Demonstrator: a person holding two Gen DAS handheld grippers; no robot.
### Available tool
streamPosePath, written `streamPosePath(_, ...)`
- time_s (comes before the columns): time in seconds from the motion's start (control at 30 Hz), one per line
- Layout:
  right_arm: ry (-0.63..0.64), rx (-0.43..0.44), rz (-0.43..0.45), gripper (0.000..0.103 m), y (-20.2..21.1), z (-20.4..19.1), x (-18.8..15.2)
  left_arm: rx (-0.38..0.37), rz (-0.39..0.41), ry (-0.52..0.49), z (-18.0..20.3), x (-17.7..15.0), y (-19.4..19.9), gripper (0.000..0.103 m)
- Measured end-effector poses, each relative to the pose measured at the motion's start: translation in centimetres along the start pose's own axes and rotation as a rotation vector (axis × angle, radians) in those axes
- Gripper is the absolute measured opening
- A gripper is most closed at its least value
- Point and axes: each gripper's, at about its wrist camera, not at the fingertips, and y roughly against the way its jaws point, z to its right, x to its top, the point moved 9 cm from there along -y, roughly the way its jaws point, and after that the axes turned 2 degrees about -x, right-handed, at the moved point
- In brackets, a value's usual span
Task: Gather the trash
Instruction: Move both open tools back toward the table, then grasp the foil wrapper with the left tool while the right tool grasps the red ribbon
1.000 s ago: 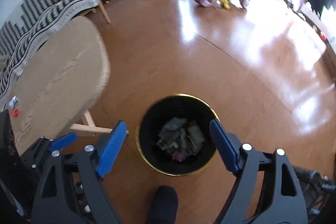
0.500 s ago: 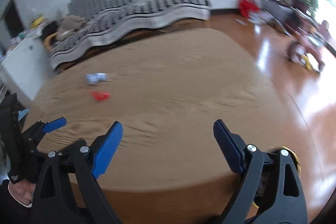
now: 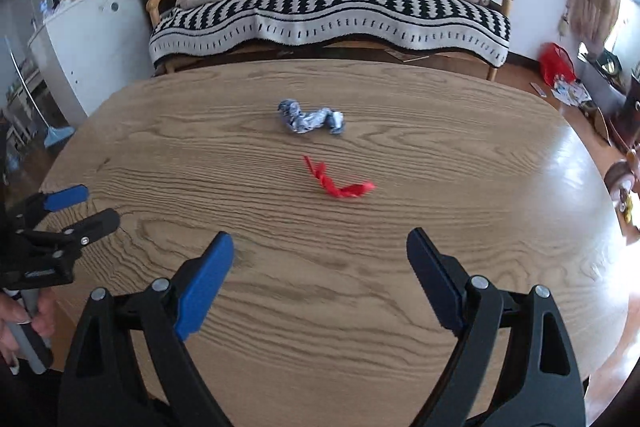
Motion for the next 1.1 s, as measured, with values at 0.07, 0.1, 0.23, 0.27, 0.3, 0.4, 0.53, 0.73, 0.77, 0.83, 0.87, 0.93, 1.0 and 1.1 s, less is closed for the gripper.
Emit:
streamPosePath(0.07, -0.002, -0.005, -0.008, 0.085, -1.2, 0.0, 0.2, 0.001, -0.002, -0.001, -0.6, 0.2, -0.5, 0.096)
streamPosePath(0.1, -0.009, -0.004, -0.013, 0.085, -1.9, 0.1, 0.3, -0.003, -0.007, 0.001, -0.5, 0.4, -0.9, 0.096)
streamPosePath(0.23, -0.013, -0.030, -0.029, 0.085, -4.4, 1.2, 0.4, -0.011, -0.017, 0.012, -0.2, 1.2, -2.9, 0.096)
streamPosePath(0.27, -0.010, -0.044, -0.032, 0.085, -5.3, 1.5, 0.5, -0.012, -0.014, 0.015, -0.2, 1.1, -3.1, 0.096)
streamPosePath(0.3, -0.012, -0.049, -0.038, 0.085, -6.1, 1.7, 0.6, -0.014, -0.014, 0.020, -0.1, 1.3, -3.6, 0.096)
streamPosePath(0.4, -0.028, -0.046, -0.057, 0.085, -8.5, 2.4, 0.8, -0.033, -0.020, 0.032, 0.7, 2.0, -5.4, 0.096)
streamPosePath(0.53, -0.040, -0.029, -0.054, 0.085, -10.5, 2.9, 1.1, -0.037, -0.042, 0.035, 1.3, 3.0, -8.3, 0.096)
streamPosePath(0.73, 0.020, -0.034, -0.037, 0.066, -11.9, 2.9, 1.5, -0.031, -0.063, 0.045, 1.8, 4.2, -11.4, 0.096)
streamPosePath(0.77, 0.045, -0.010, -0.041, 0.048, -11.8, 2.5, 1.6, -0.029, -0.064, 0.039, 2.0, 4.4, -11.8, 0.096)
streamPosePath(0.83, 0.059, 0.003, -0.054, 0.047, -11.7, 2.3, 1.7, -0.018, -0.061, 0.022, 2.6, 5.2, -12.7, 0.096)
streamPosePath(0.87, 0.069, 0.008, -0.051, 0.046, -11.6, 2.3, 1.6, -0.016, -0.054, 0.013, 3.0, 5.6, -12.9, 0.096)
streamPosePath(0.93, 0.082, 0.017, -0.049, 0.044, -11.4, 2.3, 1.5, -0.026, -0.050, -0.017, 4.2, 6.4, -13.6, 0.096)
streamPosePath(1.0, 0.067, 0.032, -0.057, 0.044, -11.1, 2.6, 1.2, -0.036, -0.039, -0.039, 5.2, 7.1, -14.0, 0.096)
streamPosePath(1.1, 0.063, 0.040, -0.069, 0.044, -10.3, 3.5, 0.5, -0.053, -0.045, -0.067, 7.0, 8.0, -15.3, 0.096)
